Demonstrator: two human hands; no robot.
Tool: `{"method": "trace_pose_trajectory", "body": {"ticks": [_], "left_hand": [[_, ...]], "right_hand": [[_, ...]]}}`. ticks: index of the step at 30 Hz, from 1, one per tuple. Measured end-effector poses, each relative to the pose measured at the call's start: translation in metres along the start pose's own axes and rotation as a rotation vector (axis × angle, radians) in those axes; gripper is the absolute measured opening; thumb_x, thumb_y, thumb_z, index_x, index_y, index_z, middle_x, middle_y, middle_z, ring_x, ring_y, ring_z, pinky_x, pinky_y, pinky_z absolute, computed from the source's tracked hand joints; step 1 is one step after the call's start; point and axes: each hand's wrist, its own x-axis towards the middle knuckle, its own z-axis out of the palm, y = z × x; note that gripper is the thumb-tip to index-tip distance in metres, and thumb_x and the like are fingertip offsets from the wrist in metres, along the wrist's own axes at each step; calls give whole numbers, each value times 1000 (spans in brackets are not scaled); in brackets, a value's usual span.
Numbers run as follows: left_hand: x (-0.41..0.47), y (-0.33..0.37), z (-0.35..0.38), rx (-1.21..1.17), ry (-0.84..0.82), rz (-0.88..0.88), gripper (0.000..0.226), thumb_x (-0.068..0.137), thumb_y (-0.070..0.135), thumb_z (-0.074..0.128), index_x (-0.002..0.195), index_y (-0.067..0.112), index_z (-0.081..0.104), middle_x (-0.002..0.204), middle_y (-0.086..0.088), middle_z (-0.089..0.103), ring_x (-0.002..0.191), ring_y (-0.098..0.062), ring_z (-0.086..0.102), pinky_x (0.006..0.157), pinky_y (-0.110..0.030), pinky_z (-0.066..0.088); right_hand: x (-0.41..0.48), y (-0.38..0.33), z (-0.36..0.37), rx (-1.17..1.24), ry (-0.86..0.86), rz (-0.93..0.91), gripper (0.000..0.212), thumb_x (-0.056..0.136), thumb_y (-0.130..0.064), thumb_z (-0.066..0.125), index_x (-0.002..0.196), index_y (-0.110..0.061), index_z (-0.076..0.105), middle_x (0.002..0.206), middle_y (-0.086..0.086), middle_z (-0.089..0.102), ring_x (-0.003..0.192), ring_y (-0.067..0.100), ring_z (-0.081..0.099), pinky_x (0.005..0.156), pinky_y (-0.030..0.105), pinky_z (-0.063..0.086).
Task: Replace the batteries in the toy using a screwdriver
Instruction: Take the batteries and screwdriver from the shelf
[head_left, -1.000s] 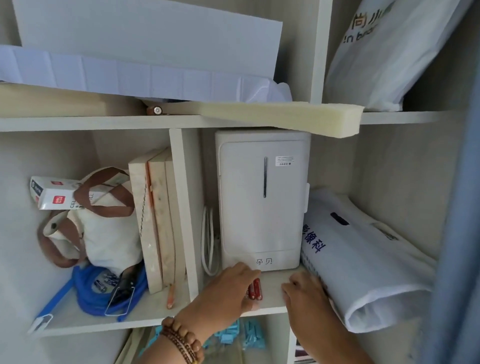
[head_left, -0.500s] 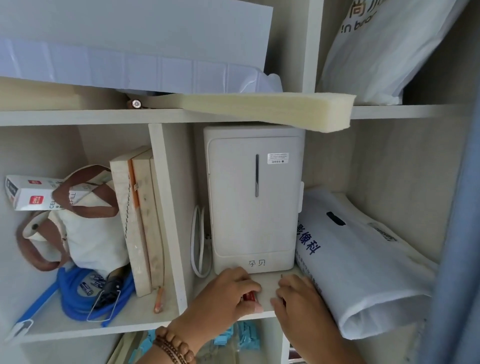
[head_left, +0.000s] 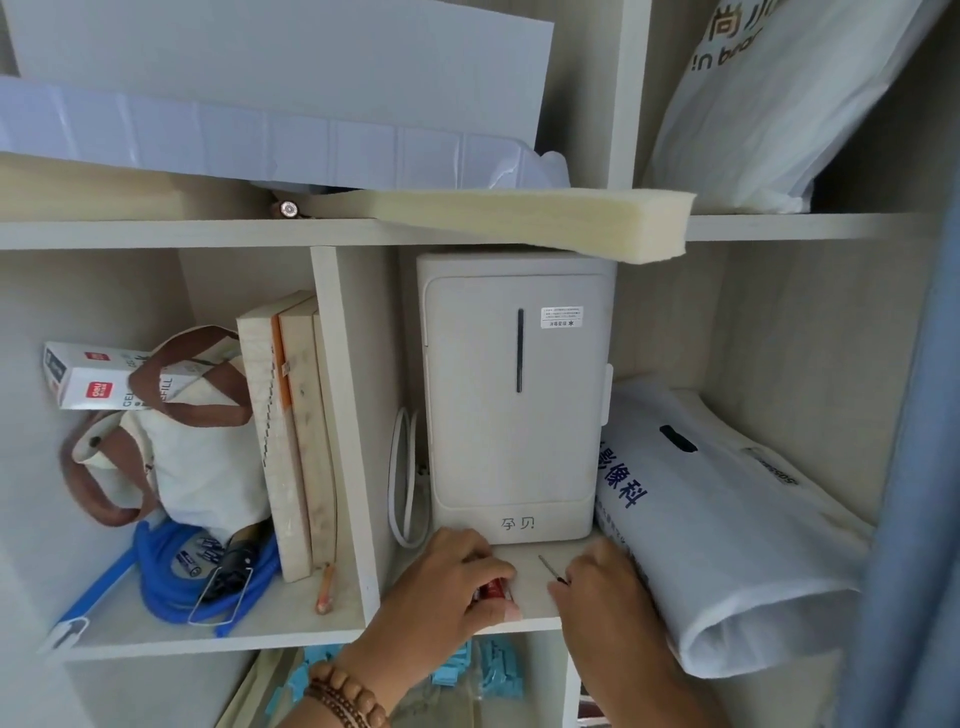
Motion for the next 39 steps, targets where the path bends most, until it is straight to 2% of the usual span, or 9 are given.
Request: {"method": "trace_pose_trajectory", "body": {"ticks": [2, 6, 9, 13, 19, 23, 26, 32, 39], "left_hand": [[0, 1, -1, 2, -2, -2, 43, 86, 63, 54, 123, 42, 55, 115, 23, 42, 114, 2, 35, 97, -20, 39], [-3, 1, -3, 61, -1, 4, 46, 86, 69, 45, 120, 39, 56, 112, 15, 43, 106, -2, 44, 91, -18, 43], [-4, -1, 3, 241, 80, 96, 62, 87, 76, 24, 109, 32, 61, 101, 7, 50, 89, -8, 53, 74, -23, 55], [-8, -5, 12, 353, 177, 155, 47, 91, 67, 39, 98, 27, 63, 90, 5, 52, 77, -8, 53, 56, -22, 56], [-8, -2, 9, 420, 197, 157, 45, 91, 65, 43, 96, 25, 62, 90, 2, 55, 77, -11, 55, 53, -25, 55], [-6, -2, 7, 433, 184, 134, 49, 92, 66, 37, 98, 24, 62, 92, 1, 56, 77, -11, 56, 55, -24, 56], [-6, 0, 4, 376, 178, 115, 49, 91, 66, 38, 97, 25, 64, 90, 3, 55, 74, -9, 56, 56, -23, 57], [-15, 14, -17, 172, 204, 45, 54, 91, 71, 29, 107, 29, 59, 100, 11, 49, 84, -3, 52, 71, -20, 54], [-51, 20, -63, 91, 303, -8, 50, 90, 71, 38, 106, 29, 62, 98, 12, 48, 84, -5, 54, 73, -26, 53]], "right_hand": [[2, 0, -1, -90, -76, 0, 31, 104, -16, 38, 109, -13, 68, 100, 10, 62, 108, 34, 46, 95, 47, 40], [3, -3, -2, -57, 5, 22, 18, 95, -19, 63, 86, -11, 76, 76, 8, 59, 90, 32, 53, 80, 47, 50], [1, -2, 9, -156, 27, -75, 31, 104, -14, 40, 102, -13, 71, 86, 9, 56, 99, 33, 46, 89, 49, 41], [2, 1, 10, -197, 34, -101, 33, 103, -8, 35, 104, -12, 68, 79, 11, 41, 100, 33, 44, 91, 49, 38], [3, 0, 13, 4, 122, 12, 34, 98, -13, 37, 91, -15, 71, 87, 7, 60, 97, 29, 51, 88, 43, 46], [-4, -5, -4, 201, 250, 104, 24, 70, -16, 85, 60, -17, 64, 62, 0, 59, 66, 21, 60, 59, 36, 58], [-10, -10, -14, 284, 316, 105, 36, 50, -9, 95, 56, -19, 61, 60, -2, 57, 52, 17, 59, 46, 28, 54], [-10, -10, -15, 602, 326, 175, 20, 96, -28, 63, 81, -15, 62, 78, -6, 54, 69, 13, 53, 65, 25, 44], [-12, -40, -33, 889, 358, 42, 12, 85, -19, 78, 80, -25, 68, 67, -17, 67, 64, 4, 66, 59, 24, 57]]}}
